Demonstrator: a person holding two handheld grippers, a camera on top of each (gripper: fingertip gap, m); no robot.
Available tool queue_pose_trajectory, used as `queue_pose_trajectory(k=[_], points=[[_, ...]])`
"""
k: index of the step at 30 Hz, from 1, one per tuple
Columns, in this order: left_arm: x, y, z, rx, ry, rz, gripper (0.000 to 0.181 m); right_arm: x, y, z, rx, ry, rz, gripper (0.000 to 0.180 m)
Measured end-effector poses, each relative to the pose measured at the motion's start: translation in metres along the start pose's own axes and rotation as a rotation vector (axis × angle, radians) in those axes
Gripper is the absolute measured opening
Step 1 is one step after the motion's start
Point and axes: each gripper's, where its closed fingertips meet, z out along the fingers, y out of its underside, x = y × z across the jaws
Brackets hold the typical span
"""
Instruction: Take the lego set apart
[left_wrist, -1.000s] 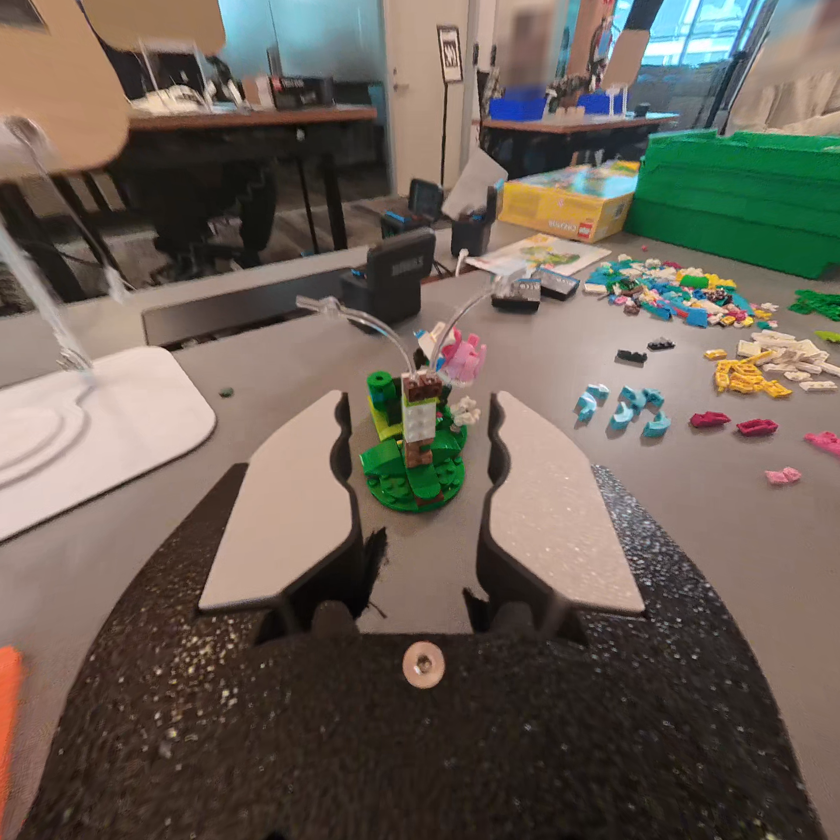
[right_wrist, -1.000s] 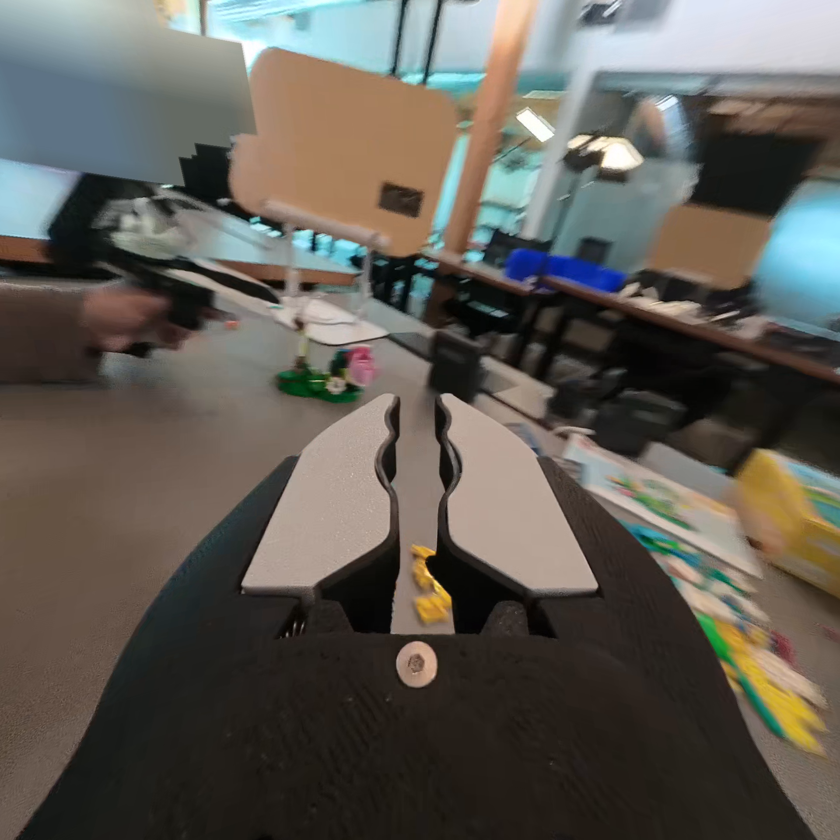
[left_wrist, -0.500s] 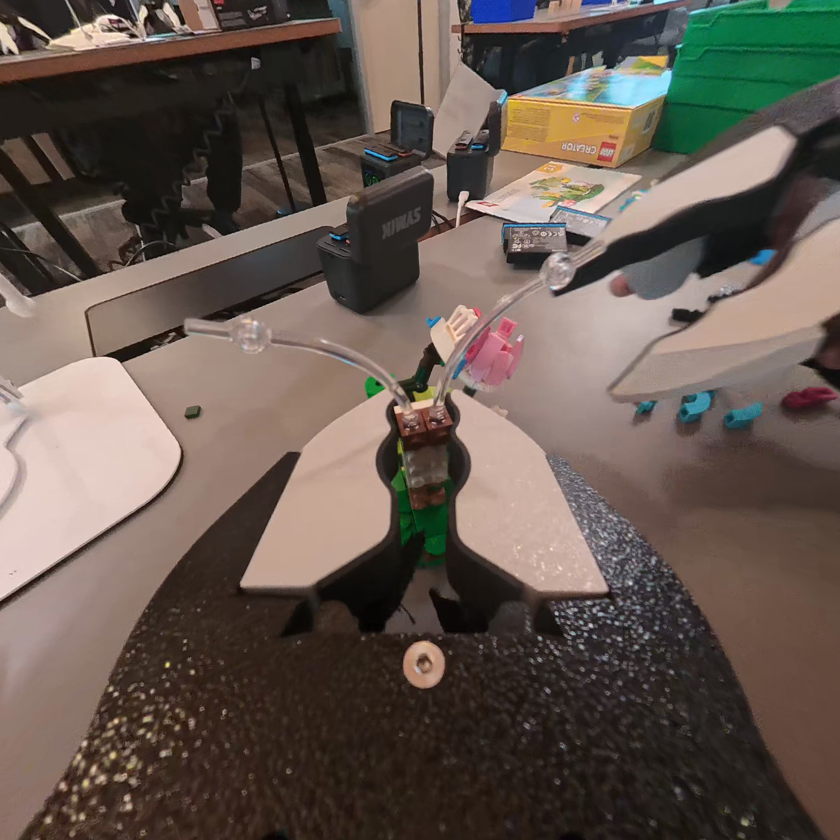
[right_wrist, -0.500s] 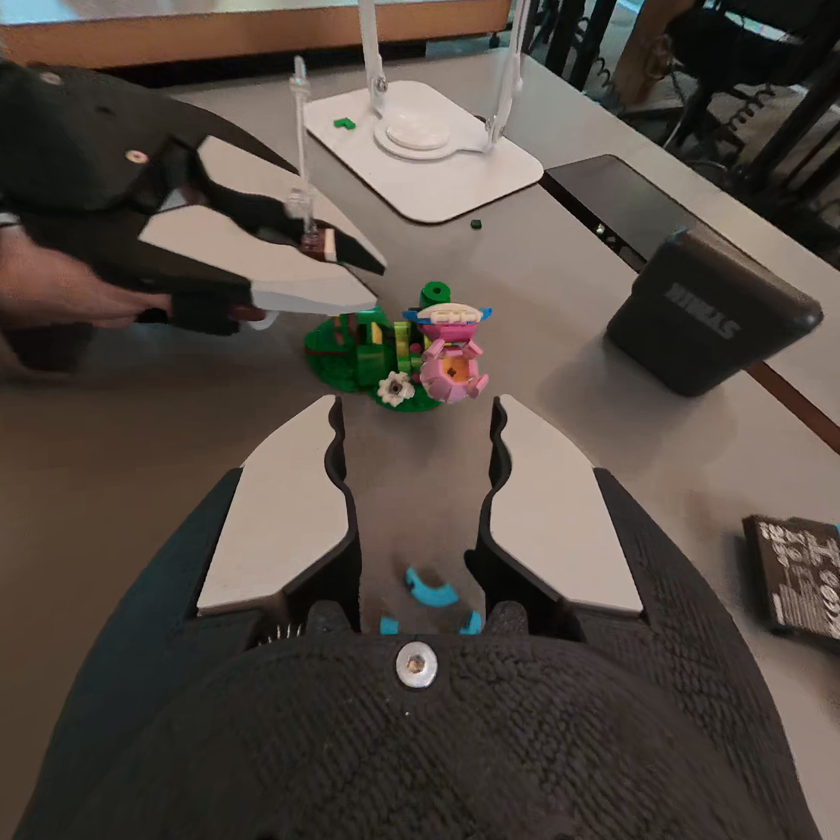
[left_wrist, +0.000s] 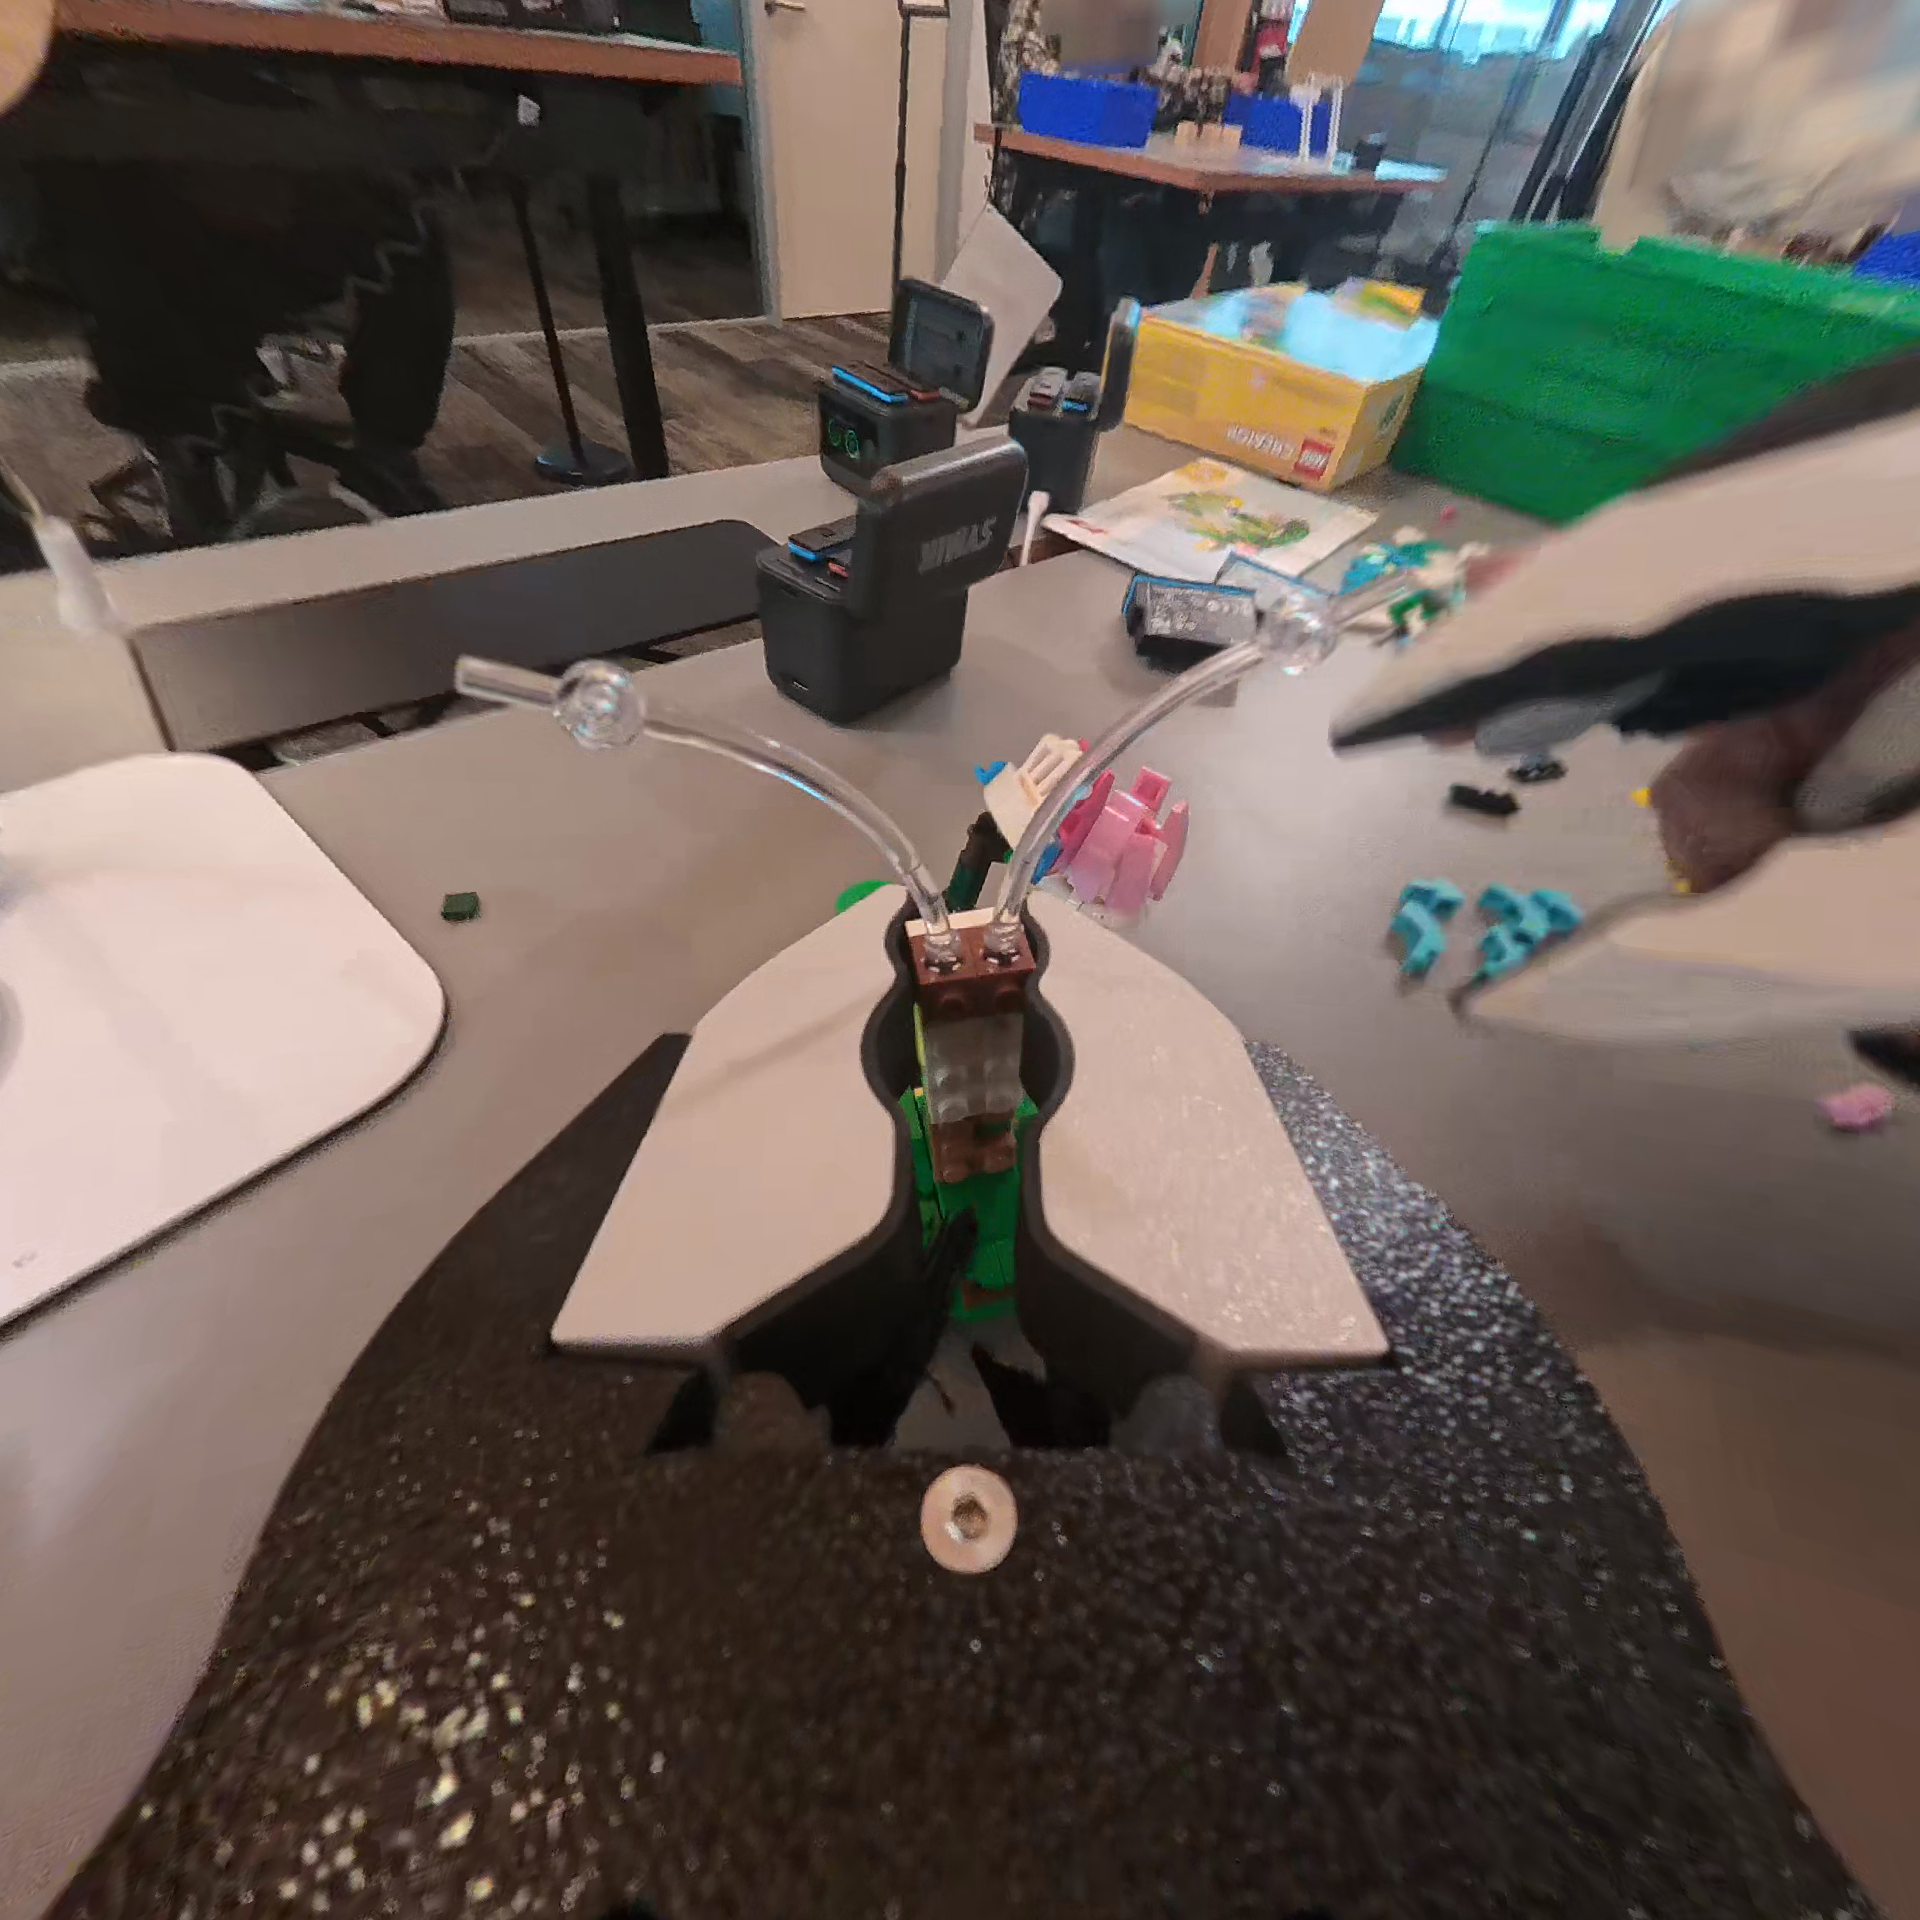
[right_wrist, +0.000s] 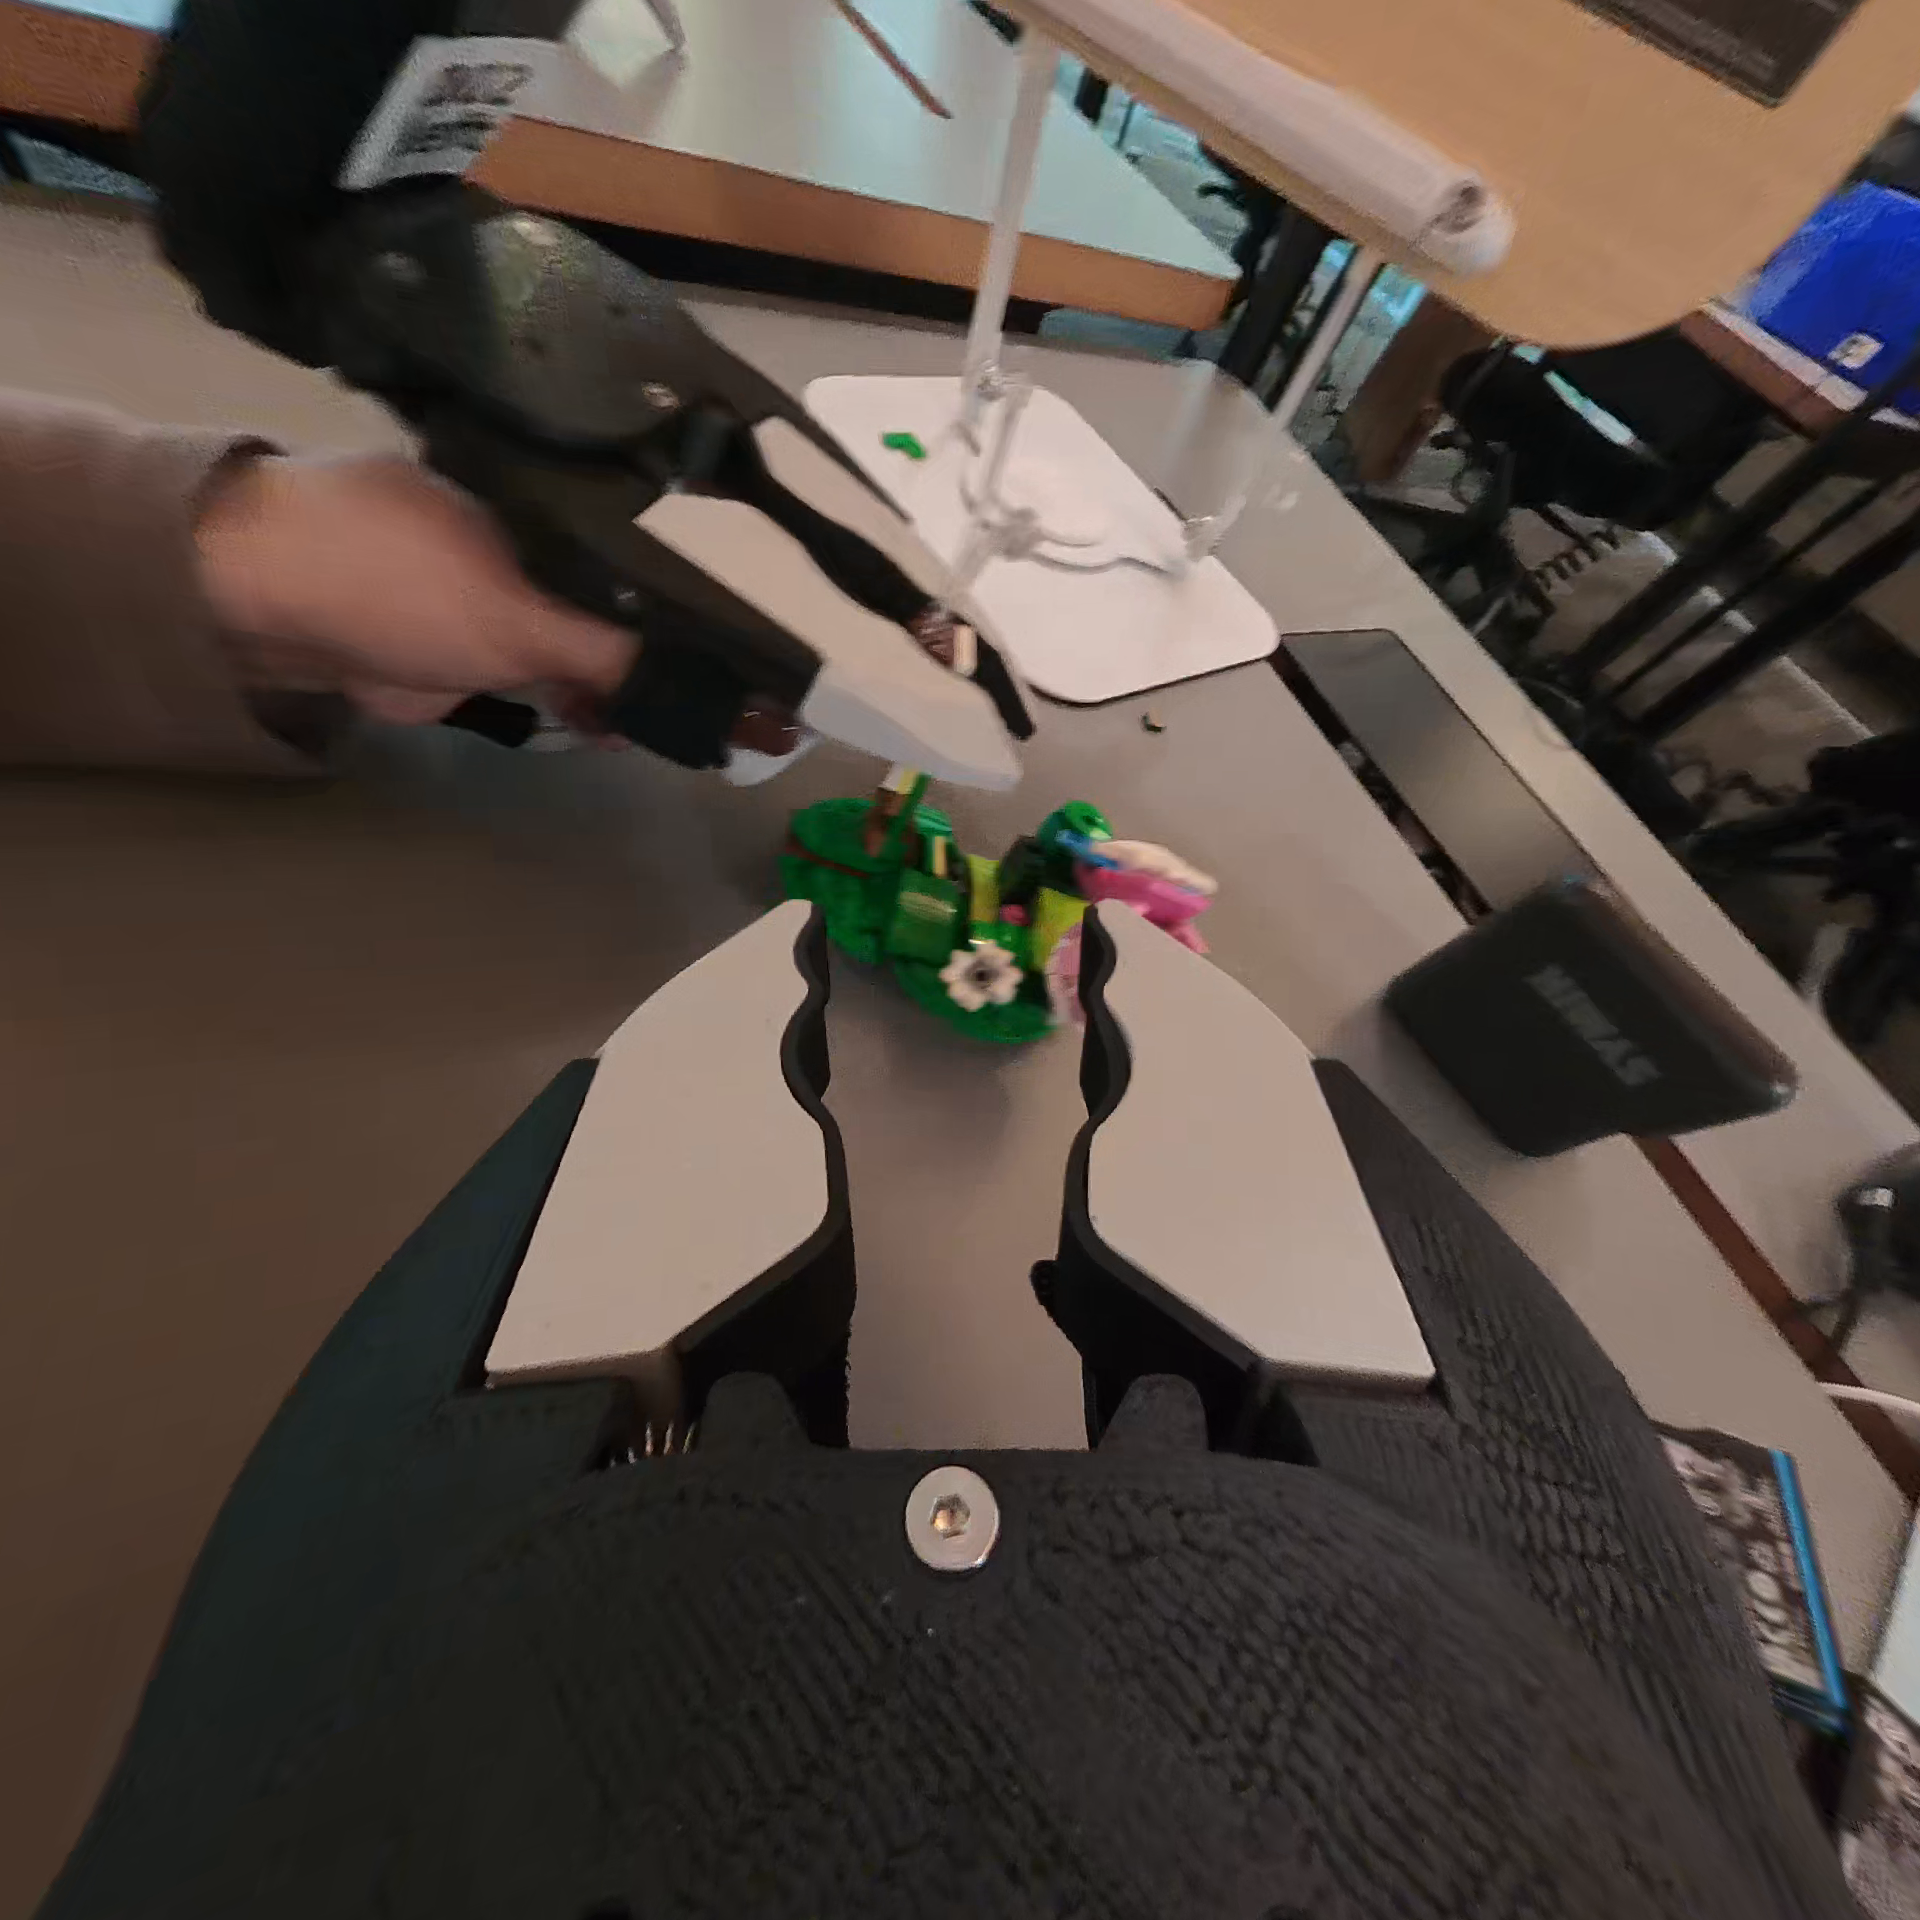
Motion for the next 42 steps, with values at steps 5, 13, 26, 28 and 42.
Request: queue_pose_trajectory(k=[5, 13, 26, 28, 42], points=[[-0.002, 0.000, -0.001, 0.024, 0.031, -0.114, 0.015, -0.018, 0.003, 0.009, -0.021, 0.054, 0.078, 0.043], [0.006, 0.004, 0.000, 0.005, 0.018, -0.082, 0.015, -0.034, 0.018, 0.048, -0.085, 0.090, 0.098, 0.043], [0.007, 0.010, -0.001, -0.027, 0.063, -0.090, 0.015, -0.034, 0.041, 0.070, -0.205, 0.031, 0.088, 0.039], [0.009, 0.011, -0.001, -0.034, 0.060, -0.076, 0.015, -0.033, 0.043, 0.070, -0.215, 0.042, 0.103, 0.038], [0.024, 0.018, -0.011, -0.114, 0.292, -0.085, 0.016, -0.031, 0.050, 0.070, -0.244, -0.010, 0.207, 0.039]])
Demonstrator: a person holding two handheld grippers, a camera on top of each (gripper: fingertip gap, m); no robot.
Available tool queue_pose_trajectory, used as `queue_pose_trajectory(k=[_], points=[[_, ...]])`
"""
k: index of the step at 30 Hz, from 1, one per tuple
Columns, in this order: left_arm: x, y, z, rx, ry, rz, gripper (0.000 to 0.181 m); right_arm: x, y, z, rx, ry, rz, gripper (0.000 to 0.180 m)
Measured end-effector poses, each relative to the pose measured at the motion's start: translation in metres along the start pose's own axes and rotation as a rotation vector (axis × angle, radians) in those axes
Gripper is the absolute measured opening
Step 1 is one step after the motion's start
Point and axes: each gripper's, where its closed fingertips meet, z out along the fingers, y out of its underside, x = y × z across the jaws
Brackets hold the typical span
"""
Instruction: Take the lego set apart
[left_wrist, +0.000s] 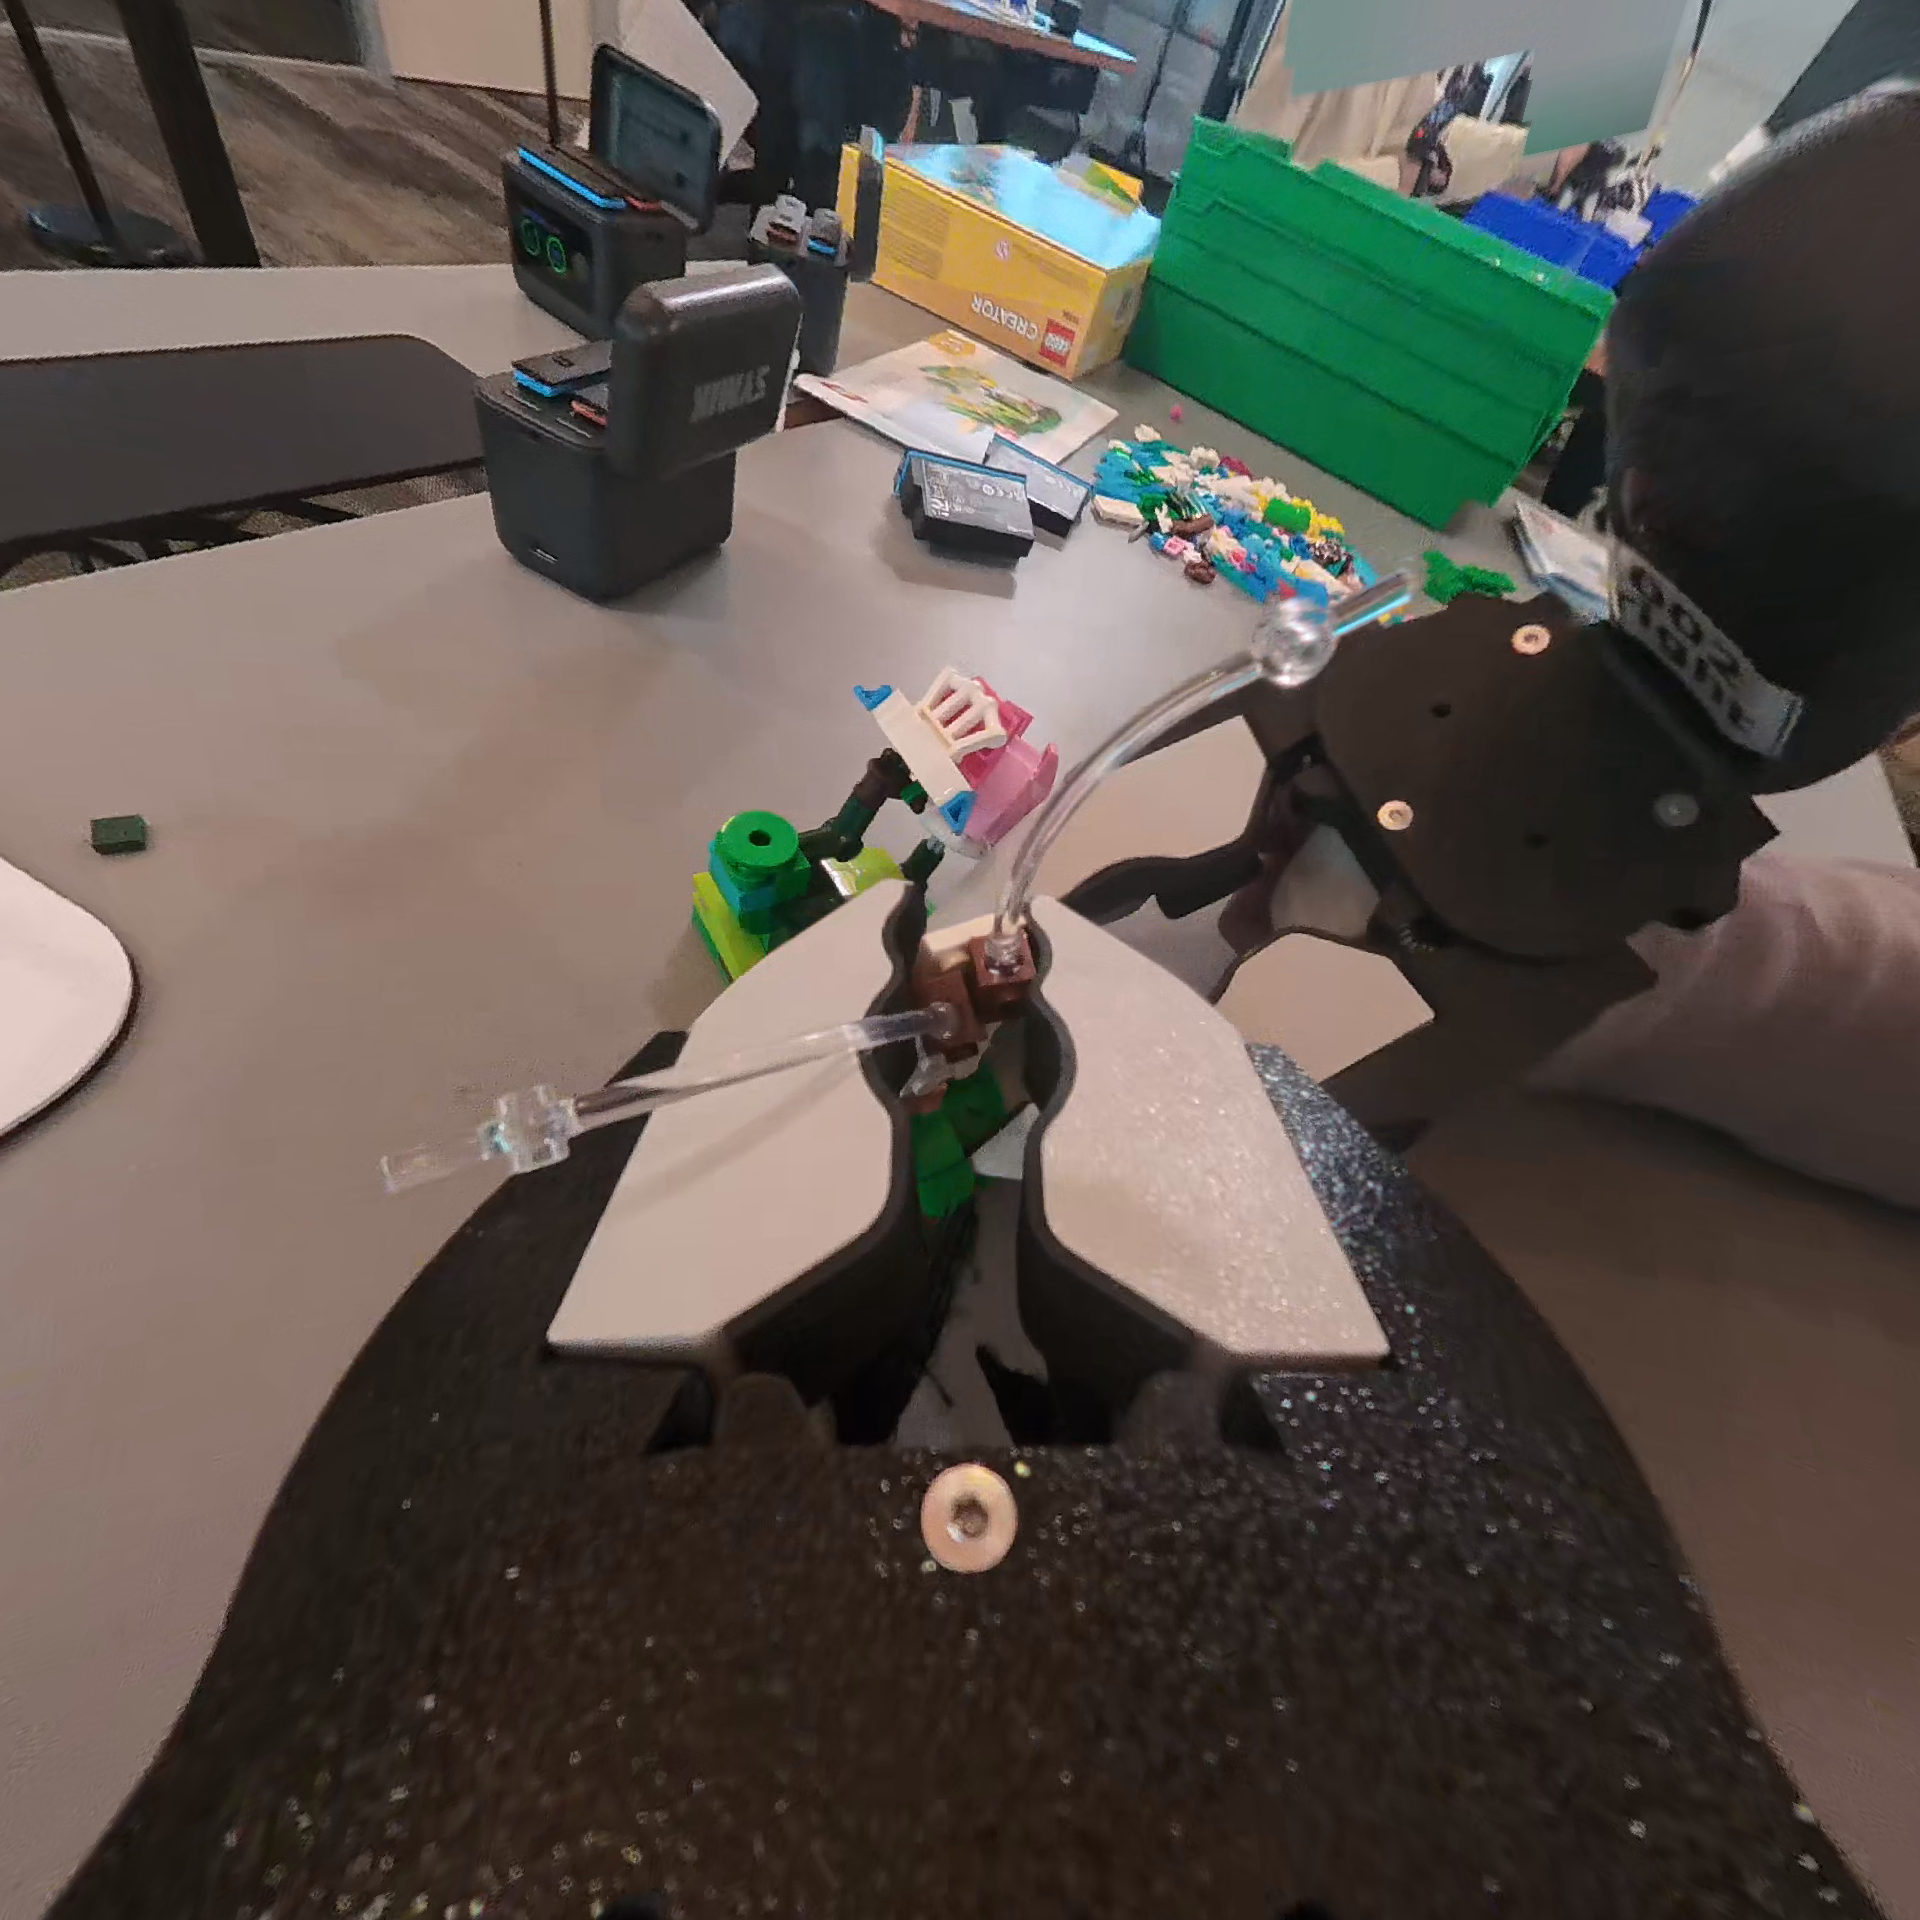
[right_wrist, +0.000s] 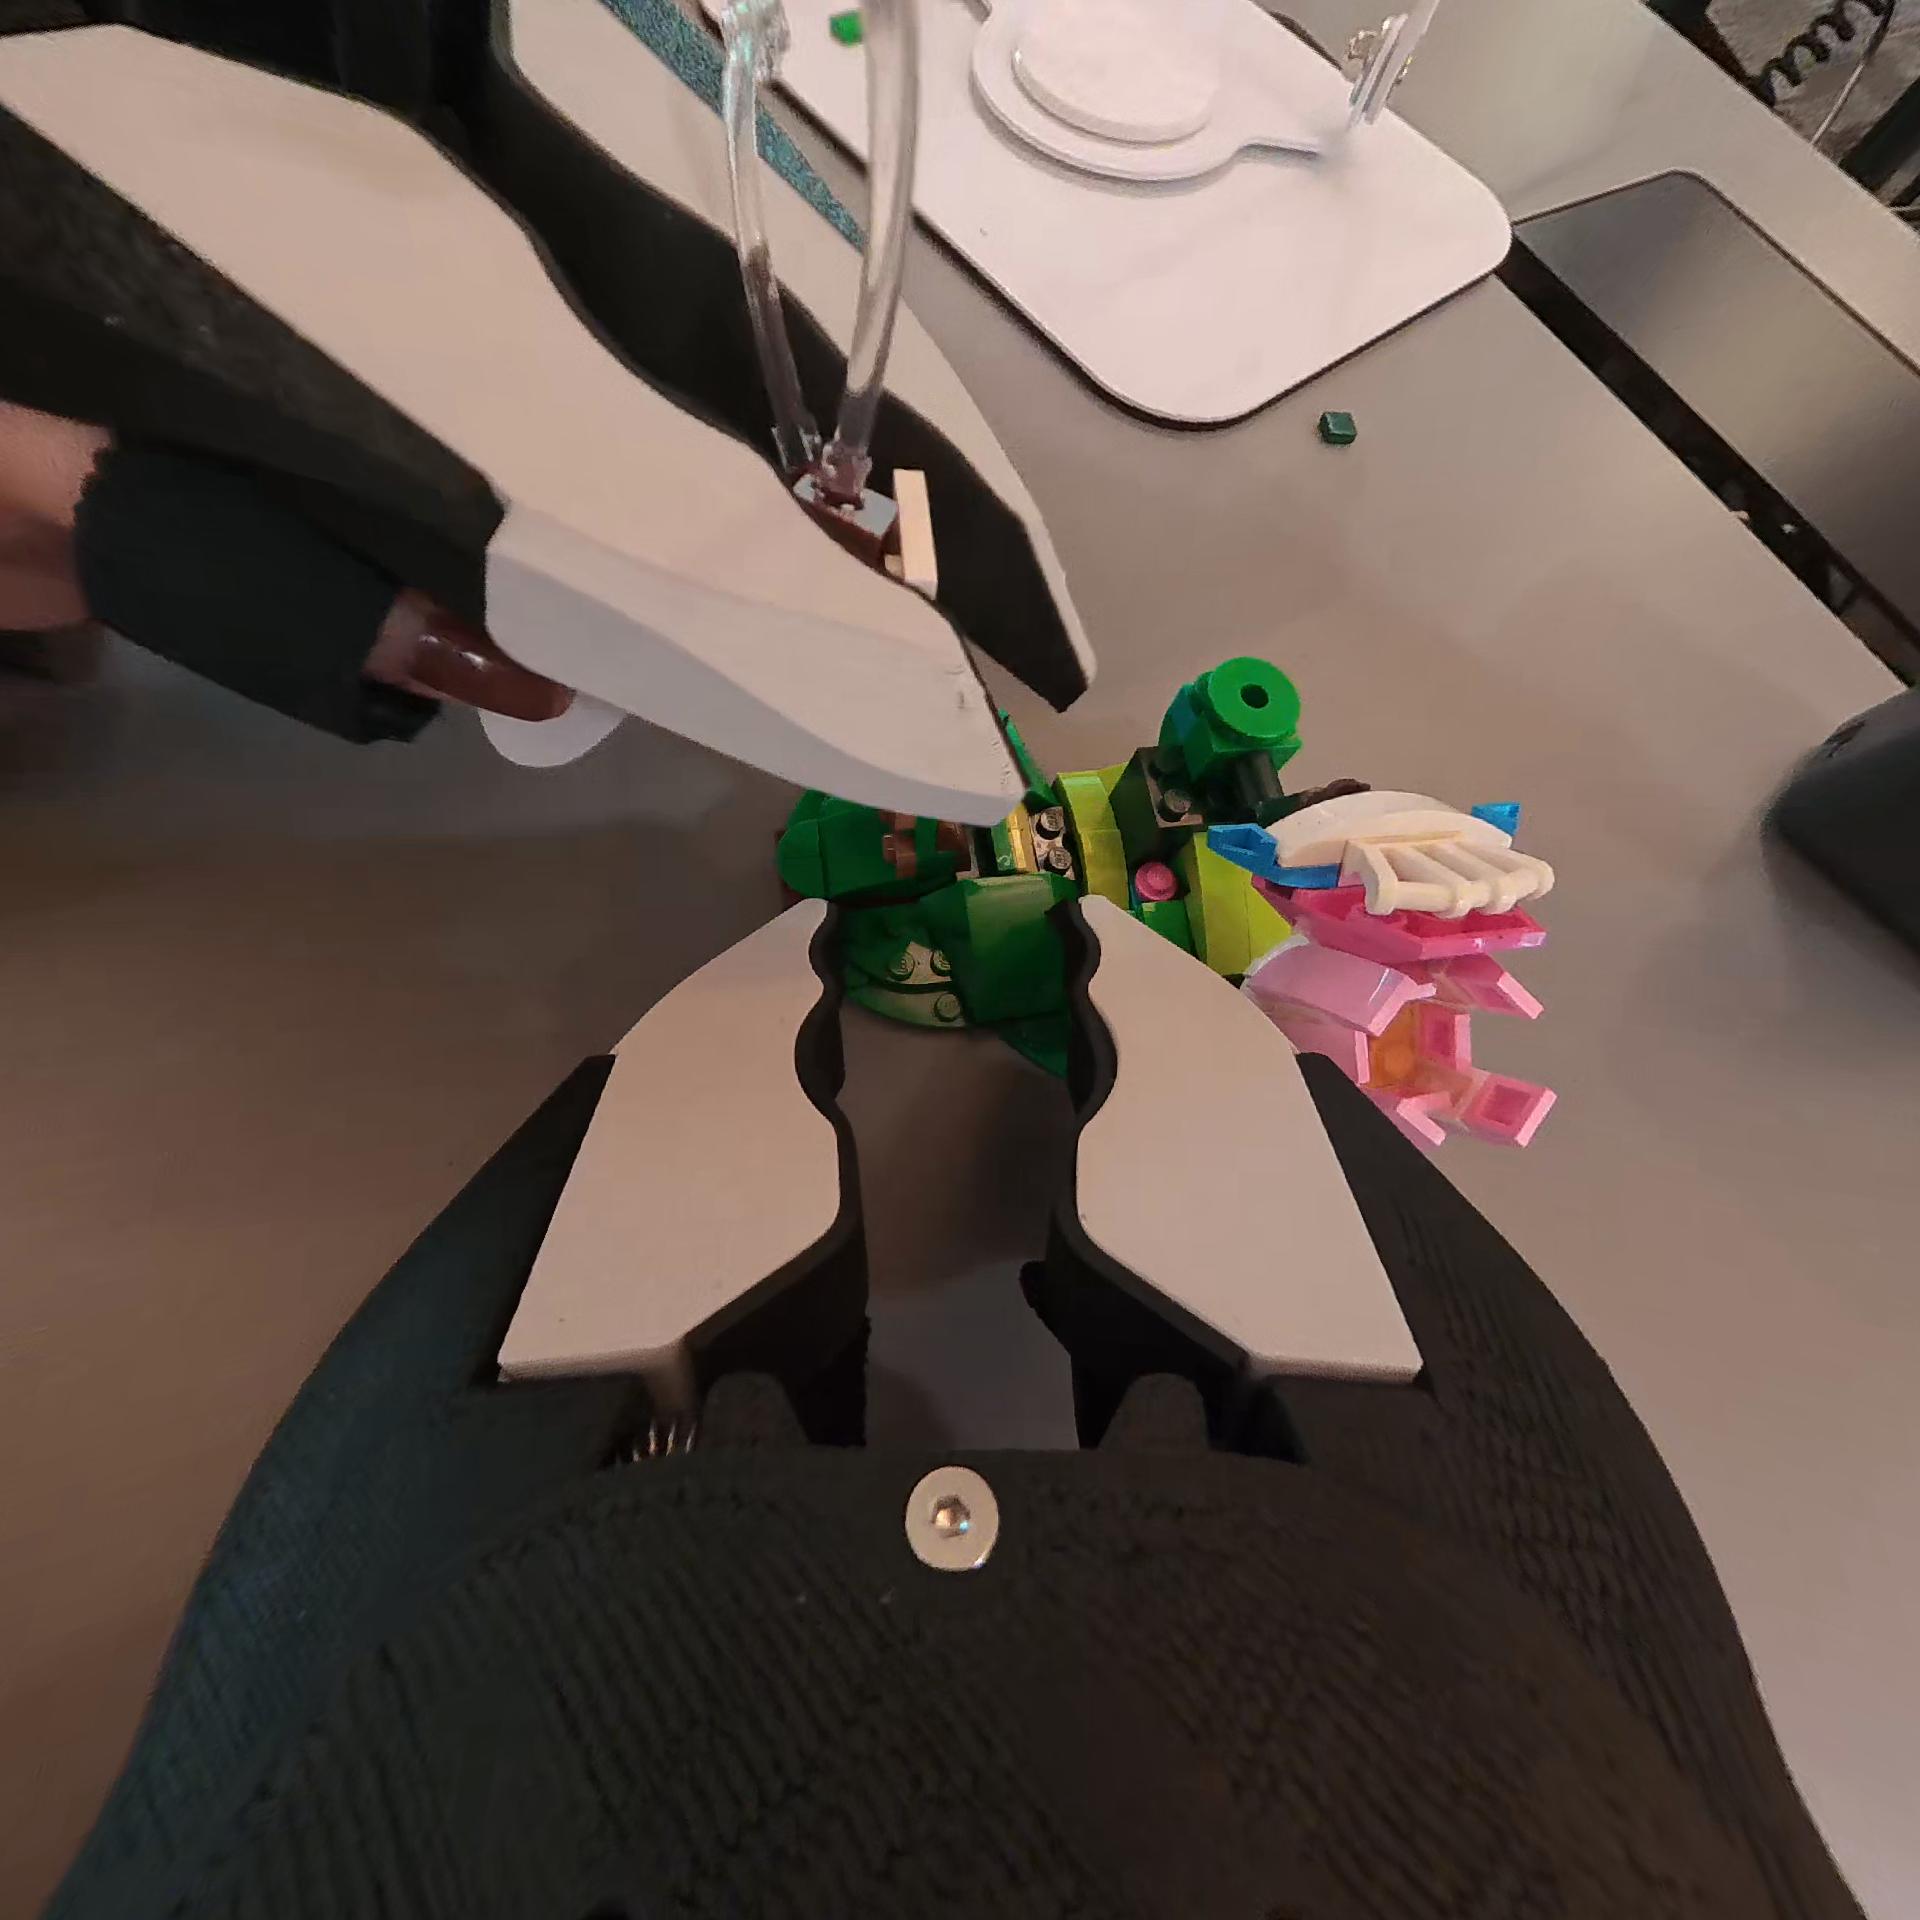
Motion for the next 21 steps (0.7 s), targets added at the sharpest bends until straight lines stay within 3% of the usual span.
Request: queue_pose_trajectory(k=[12, 21], points=[[0.007, 0.009, -0.014, -0.002, -0.172, 0.396, 0.015, 0.002, 0.001, 0.001, -0.015, 0.012, 0.059, 0.039], [0.009, 0.019, -0.025, 0.002, -0.357, 0.519, 0.015, 0.002, 0.001, 0.002, -0.024, 0.030, 0.078, 0.039]])
